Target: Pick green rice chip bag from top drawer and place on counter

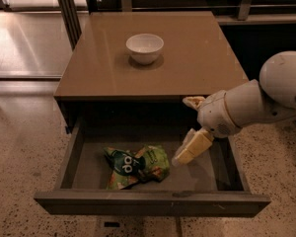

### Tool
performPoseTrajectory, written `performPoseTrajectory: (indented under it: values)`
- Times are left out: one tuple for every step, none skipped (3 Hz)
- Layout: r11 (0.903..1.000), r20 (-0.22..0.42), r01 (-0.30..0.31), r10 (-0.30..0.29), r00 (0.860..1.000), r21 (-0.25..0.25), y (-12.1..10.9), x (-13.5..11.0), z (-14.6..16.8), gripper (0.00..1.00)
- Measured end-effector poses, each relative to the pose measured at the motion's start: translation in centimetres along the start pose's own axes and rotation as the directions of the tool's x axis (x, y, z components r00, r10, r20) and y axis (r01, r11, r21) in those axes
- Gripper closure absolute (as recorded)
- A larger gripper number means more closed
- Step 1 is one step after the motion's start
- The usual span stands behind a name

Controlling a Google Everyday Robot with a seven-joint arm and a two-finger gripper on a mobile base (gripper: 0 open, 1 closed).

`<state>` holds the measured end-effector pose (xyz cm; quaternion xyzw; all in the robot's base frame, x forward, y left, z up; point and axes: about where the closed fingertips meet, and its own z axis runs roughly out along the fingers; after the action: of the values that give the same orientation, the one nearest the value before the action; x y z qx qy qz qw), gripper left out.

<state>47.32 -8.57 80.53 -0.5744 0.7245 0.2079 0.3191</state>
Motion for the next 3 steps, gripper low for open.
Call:
performPoseTrajectory:
  values:
    - [0.9996, 0.078, -0.017, 0.019, 0.997, -0.023, -0.8, 0.5, 4.2, 0.00]
    - [0.9986, 0.123, -0.036, 0.041, 0.992, -0.038, -1.9, 0.8, 7.4, 0.00]
    - [0.9975, 0.140, -0.051, 0.058, 0.988, -0.048, -2.4, 1.0, 10.1, 0.00]
